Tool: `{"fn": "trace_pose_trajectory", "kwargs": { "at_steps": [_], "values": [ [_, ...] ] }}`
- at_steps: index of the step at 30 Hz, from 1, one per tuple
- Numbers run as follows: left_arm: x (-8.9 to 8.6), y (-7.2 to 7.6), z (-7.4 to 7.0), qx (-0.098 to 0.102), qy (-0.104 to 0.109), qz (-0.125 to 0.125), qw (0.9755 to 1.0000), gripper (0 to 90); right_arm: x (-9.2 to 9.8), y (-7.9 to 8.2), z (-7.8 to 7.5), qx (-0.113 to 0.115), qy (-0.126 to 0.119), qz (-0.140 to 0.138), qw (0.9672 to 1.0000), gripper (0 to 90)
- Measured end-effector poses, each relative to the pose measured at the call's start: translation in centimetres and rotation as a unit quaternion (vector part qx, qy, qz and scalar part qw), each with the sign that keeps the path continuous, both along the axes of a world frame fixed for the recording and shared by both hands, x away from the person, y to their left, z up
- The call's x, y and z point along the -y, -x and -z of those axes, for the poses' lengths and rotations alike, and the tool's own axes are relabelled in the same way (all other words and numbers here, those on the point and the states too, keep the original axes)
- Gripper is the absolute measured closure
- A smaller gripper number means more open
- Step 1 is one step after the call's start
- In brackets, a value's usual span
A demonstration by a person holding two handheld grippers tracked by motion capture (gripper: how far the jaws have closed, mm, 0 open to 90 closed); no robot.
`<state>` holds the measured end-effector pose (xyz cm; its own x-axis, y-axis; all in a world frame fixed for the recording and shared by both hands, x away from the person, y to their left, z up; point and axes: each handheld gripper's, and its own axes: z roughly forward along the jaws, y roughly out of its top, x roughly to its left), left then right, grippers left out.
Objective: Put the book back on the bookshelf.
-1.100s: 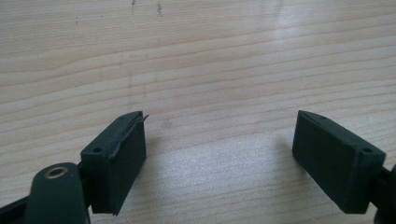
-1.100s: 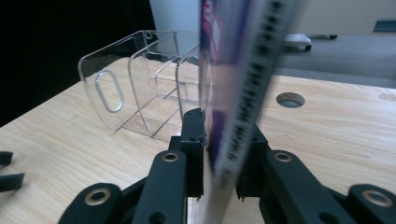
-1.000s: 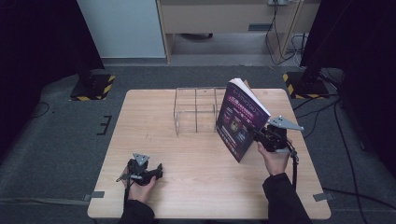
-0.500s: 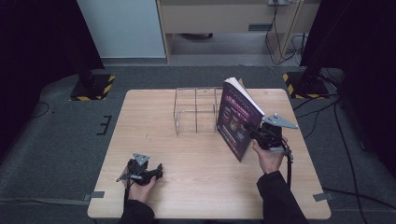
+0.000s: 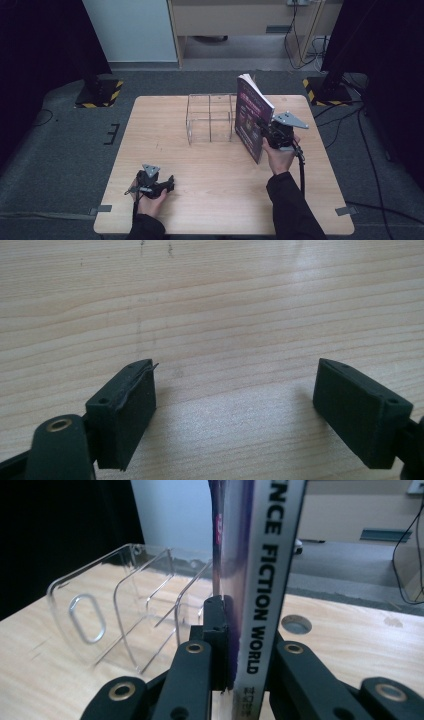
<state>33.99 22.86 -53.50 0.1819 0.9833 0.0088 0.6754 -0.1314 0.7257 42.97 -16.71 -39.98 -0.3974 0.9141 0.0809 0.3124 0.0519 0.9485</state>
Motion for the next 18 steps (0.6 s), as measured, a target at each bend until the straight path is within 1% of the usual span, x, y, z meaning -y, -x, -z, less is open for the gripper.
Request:
{"fn": "trace_pose_trajectory", "kwargs": {
  "at_steps": [1, 6, 7, 8, 10, 16, 18],
  "values": [
    [0.0, 0.0, 0.0, 0.0, 0.0, 0.0, 1.0, 16.4, 0.0, 0.0, 0.0, 0.0, 0.0, 0.0, 1.0, 82.8],
    [0.0, 0.0, 0.0, 0.0, 0.0, 0.001, 1.0, 16.4, -0.5, -1.3, 0.2, 0.012, -0.001, 0.016, 0.9998, 82.8],
    [0.0, 0.0, 0.0, 0.0, 0.0, 0.001, 1.0, 16.3, -0.7, -1.7, 0.4, 0.015, -0.003, 0.022, 0.9996, 82.8],
    [0.0, 0.0, 0.0, 0.0, 0.0, 0.001, 1.0, 16.3, -0.7, -1.7, 0.4, 0.015, -0.003, 0.022, 0.9996, 82.8],
    [0.0, 0.0, 0.0, 0.0, 0.001, 0.001, 1.0, 16.3, -0.9, -2.2, 0.8, 0.02, -0.006, 0.03, 0.9993, 82.8],
    [0.0, 0.0, 0.0, -0.001, 0.001, 0.002, 1.0, 16.2, -1.1, -2.8, 1.2, 0.022, -0.012, 0.039, 0.9989, 82.8],
    [0.0, 0.0, 0.0, -0.001, 0.001, 0.002, 1.0, 16.2, -1.4, -2.9, 1.4, 0.029, -0.01, 0.045, 0.9985, 82.8]
  ]
}}
